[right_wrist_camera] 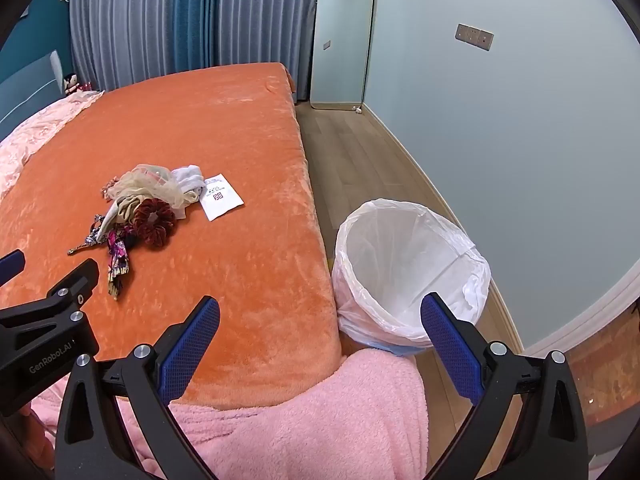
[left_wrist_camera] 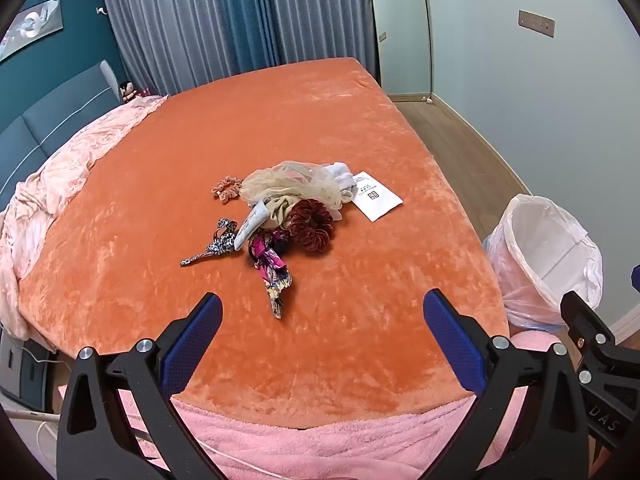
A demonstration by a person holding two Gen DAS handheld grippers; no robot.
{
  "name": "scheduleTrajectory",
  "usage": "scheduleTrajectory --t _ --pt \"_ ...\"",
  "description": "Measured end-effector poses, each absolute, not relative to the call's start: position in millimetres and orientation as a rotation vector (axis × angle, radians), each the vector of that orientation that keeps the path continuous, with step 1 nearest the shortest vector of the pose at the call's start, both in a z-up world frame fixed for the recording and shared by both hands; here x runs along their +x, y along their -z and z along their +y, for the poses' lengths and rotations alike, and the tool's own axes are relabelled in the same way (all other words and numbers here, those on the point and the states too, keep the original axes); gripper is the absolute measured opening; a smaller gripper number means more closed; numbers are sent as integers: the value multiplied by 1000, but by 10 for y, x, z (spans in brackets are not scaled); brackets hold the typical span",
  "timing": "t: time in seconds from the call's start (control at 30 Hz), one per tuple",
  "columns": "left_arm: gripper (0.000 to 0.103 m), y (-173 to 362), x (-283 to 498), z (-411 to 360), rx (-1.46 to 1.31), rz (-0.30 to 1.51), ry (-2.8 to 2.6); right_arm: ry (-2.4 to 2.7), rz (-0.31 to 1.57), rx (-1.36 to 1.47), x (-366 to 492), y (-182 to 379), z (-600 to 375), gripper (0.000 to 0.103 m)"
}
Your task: Collect trash
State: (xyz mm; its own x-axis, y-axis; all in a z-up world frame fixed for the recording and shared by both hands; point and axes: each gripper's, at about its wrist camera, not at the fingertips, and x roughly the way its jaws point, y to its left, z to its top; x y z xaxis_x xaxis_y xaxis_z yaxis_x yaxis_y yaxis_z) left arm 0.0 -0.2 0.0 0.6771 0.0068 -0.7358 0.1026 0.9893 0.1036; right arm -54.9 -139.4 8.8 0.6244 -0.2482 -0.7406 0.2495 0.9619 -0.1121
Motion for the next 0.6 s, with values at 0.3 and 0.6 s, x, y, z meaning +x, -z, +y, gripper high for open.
scheduleTrajectory --t 0.3,0.6 --pt "96 7 11 -48 141 825 59 287 848 3 -528 -116 -1390 96" --pt "96 -12 -4 -62 145 820 61 287 843 6 -542 -138 -1409 96"
